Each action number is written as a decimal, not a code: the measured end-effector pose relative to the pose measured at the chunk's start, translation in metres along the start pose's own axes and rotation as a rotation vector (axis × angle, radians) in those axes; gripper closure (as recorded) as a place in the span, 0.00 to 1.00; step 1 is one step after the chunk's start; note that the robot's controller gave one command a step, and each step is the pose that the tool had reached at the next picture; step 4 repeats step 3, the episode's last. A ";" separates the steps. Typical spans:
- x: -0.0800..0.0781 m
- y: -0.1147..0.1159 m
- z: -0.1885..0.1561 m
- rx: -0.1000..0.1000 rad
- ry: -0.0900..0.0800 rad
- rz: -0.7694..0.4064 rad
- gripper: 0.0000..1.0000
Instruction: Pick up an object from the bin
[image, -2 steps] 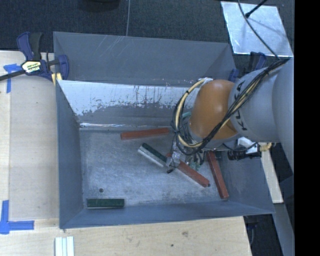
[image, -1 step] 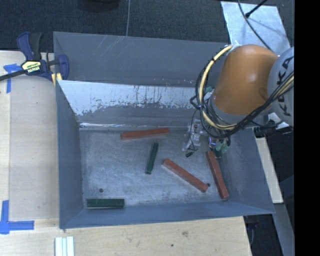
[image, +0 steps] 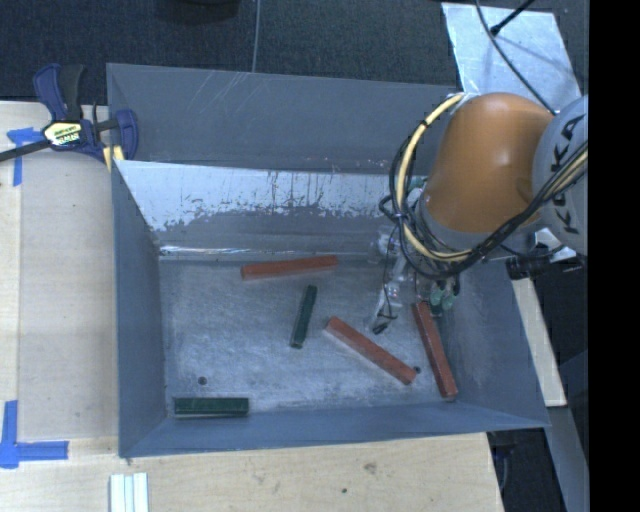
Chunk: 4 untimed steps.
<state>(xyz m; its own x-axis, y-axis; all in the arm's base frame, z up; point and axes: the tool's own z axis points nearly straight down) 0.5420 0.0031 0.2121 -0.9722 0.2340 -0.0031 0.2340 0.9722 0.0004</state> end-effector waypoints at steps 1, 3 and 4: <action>0.007 -0.017 0.144 0.001 0.004 -0.052 0.00; -0.004 -0.007 -0.036 -0.002 -0.009 -0.072 1.00; -0.004 -0.007 -0.036 -0.002 -0.009 -0.072 1.00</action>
Offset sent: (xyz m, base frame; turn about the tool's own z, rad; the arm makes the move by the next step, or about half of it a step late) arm -0.0095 -0.0138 -0.1421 -0.0527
